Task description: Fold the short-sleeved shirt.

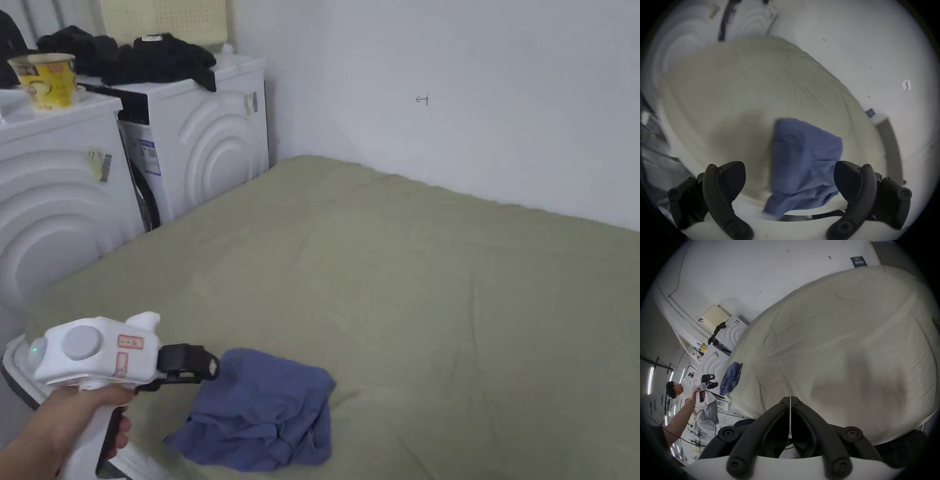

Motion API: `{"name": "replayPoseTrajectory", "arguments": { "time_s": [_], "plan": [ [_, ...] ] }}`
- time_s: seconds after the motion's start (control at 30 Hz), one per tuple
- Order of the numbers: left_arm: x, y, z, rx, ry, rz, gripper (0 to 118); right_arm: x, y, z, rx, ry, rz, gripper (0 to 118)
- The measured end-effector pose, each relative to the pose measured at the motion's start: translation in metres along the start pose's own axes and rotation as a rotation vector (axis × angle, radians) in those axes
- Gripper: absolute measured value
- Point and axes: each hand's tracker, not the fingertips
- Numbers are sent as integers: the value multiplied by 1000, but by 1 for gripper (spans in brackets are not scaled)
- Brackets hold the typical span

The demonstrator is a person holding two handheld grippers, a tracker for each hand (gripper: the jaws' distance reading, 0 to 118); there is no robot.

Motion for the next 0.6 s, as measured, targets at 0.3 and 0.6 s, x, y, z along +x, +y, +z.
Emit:
{"name": "replayPoseTrajectory", "arguments": {
  "time_s": [0.3, 0.6],
  "plan": [
    [217, -139, 92, 631, -43, -348, 9, -38, 25, 145, 499, -281, 280, 3],
    [426, -208, 175, 878, -235, -512, 9, -102, 67, 253, 742, -473, 582, 4]
  ]
}}
